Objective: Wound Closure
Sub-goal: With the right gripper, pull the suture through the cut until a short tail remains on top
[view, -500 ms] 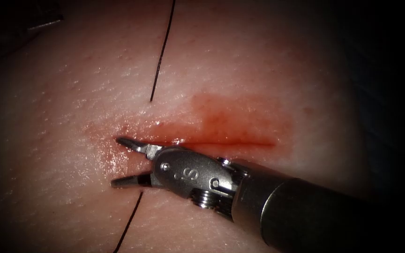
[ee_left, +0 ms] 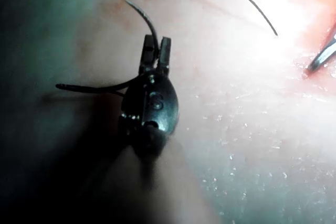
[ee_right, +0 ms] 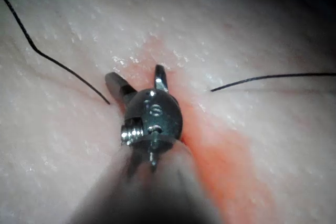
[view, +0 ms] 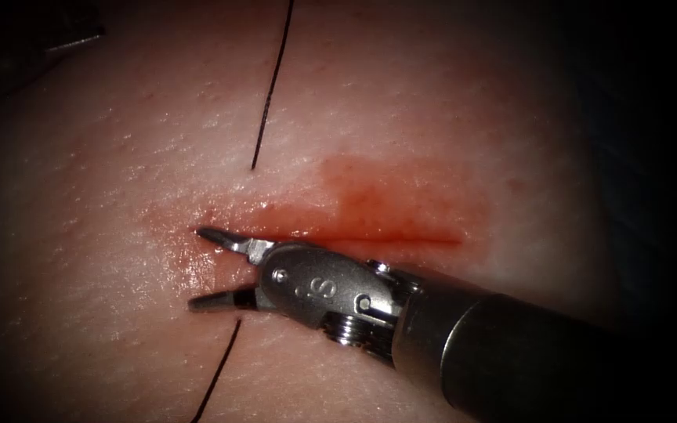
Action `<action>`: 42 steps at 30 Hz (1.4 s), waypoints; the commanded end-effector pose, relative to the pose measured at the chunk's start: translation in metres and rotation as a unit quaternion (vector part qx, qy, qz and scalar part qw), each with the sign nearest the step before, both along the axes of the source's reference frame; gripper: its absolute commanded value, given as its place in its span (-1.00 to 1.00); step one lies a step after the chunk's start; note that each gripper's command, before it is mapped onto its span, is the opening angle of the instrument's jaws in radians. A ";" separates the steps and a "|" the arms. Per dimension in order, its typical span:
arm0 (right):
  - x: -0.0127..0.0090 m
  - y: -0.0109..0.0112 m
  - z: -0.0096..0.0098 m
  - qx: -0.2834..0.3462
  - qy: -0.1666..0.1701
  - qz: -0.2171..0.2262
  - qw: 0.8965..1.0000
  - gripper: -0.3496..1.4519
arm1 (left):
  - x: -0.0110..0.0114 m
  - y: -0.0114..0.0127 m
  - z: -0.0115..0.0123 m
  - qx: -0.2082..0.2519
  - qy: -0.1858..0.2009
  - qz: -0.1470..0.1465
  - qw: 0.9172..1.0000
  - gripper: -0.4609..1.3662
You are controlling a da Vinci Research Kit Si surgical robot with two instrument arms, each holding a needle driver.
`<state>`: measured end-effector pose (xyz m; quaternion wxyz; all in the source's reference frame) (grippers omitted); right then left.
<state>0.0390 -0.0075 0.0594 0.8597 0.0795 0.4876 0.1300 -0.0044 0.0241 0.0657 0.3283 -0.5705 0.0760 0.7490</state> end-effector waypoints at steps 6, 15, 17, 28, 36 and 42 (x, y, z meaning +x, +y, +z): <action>-0.0016 0.0008 -0.0001 -0.005 -0.004 0.006 1.000 0.44 | -0.0001 -0.0001 0.0001 0.000 -0.005 0.008 1.000 -0.88; -0.0045 0.0024 -0.0009 -0.007 -0.002 0.024 1.000 0.43 | -0.0003 -0.0001 0.0001 -0.002 -0.006 0.012 1.000 -0.88; -0.0051 0.0026 -0.0012 -0.008 -0.002 0.024 1.000 0.43 | -0.0003 -0.0002 0.0001 -0.002 -0.007 0.012 1.000 -0.88; -0.0067 0.0011 -0.0031 -0.008 0.029 -0.011 0.999 0.52 | -0.0003 -0.0002 0.0002 -0.002 -0.007 0.015 1.000 -0.88; -0.0067 -0.0004 -0.0039 -0.045 0.066 -0.071 0.994 0.65 | -0.0003 -0.0003 0.0002 -0.003 -0.008 0.015 1.000 -0.88; -0.0063 -0.0020 -0.0032 -0.057 0.071 -0.113 0.989 0.66 | -0.0003 -0.0003 0.0002 -0.005 -0.008 0.017 1.000 -0.88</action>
